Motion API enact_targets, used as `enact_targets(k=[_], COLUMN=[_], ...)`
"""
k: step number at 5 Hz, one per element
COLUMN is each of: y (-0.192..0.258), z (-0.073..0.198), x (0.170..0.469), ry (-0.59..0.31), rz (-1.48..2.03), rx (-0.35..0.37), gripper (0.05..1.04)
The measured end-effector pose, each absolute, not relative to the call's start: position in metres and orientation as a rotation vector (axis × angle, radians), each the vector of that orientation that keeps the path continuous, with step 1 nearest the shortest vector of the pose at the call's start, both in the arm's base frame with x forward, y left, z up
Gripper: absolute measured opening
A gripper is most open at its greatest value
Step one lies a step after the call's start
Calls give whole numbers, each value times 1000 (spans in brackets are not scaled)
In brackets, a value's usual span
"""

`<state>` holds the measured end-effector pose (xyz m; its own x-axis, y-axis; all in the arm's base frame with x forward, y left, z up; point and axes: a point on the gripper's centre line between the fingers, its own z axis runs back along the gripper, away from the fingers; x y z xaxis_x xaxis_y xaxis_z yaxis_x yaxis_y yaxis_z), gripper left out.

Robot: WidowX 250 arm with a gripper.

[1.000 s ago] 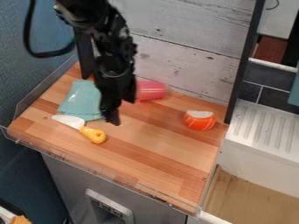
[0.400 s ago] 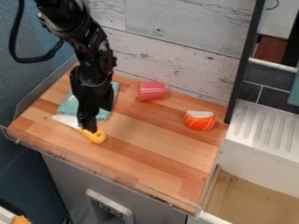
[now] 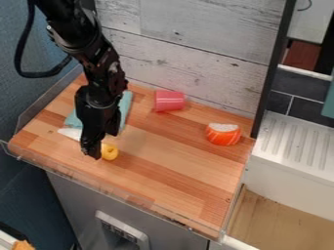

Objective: Move the yellow knife to the lower right side of the table

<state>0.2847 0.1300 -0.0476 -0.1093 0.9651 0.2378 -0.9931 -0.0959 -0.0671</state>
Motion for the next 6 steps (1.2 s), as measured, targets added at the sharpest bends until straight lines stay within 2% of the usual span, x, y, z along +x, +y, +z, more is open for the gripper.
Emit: enact_targets(k=[2,3,4,5,6], y=[133,134,133,132,130], z=[-62,-69,-70,-71,-70], x=[283,285,290,290,283], ry=[-202,-186,-196,-213,-223], rz=[1678,1682,1667,1665,1687], rx=[178,156,120,97,10], gripper=[1000,945,648,483,482])
